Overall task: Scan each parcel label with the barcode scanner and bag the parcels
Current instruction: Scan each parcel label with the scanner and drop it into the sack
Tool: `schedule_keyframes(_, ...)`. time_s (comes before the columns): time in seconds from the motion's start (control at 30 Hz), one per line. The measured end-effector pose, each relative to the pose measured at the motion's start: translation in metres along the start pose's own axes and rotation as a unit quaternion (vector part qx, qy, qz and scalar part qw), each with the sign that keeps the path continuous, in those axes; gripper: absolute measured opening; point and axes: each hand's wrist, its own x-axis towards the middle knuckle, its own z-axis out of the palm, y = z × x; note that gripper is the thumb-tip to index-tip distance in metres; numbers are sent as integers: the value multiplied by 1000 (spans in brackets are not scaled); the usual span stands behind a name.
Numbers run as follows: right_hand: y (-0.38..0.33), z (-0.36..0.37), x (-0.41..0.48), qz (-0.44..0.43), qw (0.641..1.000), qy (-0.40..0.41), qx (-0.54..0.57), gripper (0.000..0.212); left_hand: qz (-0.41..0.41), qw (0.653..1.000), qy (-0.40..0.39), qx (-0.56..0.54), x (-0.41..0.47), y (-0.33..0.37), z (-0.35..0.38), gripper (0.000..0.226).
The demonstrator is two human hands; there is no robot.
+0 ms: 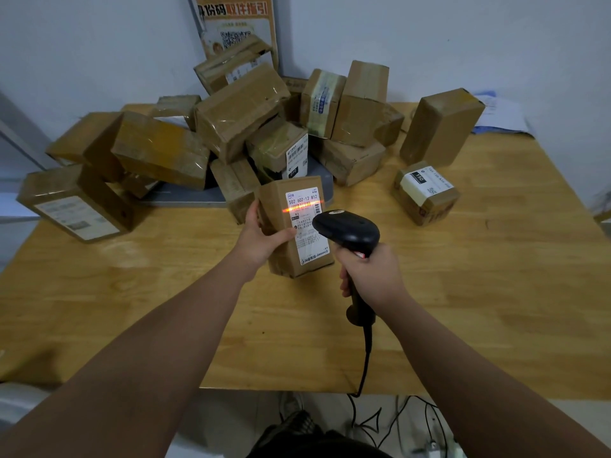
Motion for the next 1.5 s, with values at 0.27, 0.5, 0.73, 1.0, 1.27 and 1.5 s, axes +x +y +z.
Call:
schedule_keyframes(0.27,1,-3,-3,-12,1000,-4,0,30,4,1000,3,0,-2,0,1,100)
schedule_keyframes(0.5,5,-4,-8,-30,999,3,-19,28,4,1000,9,-12,-3,-1,1,99)
schedule_keyframes(0.73,9,-6,-11,-17,1000,9,-10,24,-5,1000,15,-16,-1,-4,0,100)
schedule_keyframes(1.0,-4,-20,-5,-9,998,-10,-56,14,79,995,8,60,-1,-8,-5,109)
schedule_keyframes(1.27,-2,-21,-7,-22,1000,1,-17,16,102,992,24,74,2,-6,-14,110)
schedule_keyframes(1.5,-1,-18,-14,-60,997,-40,-29,24,84,995,47,27,-31,-2,-7,102)
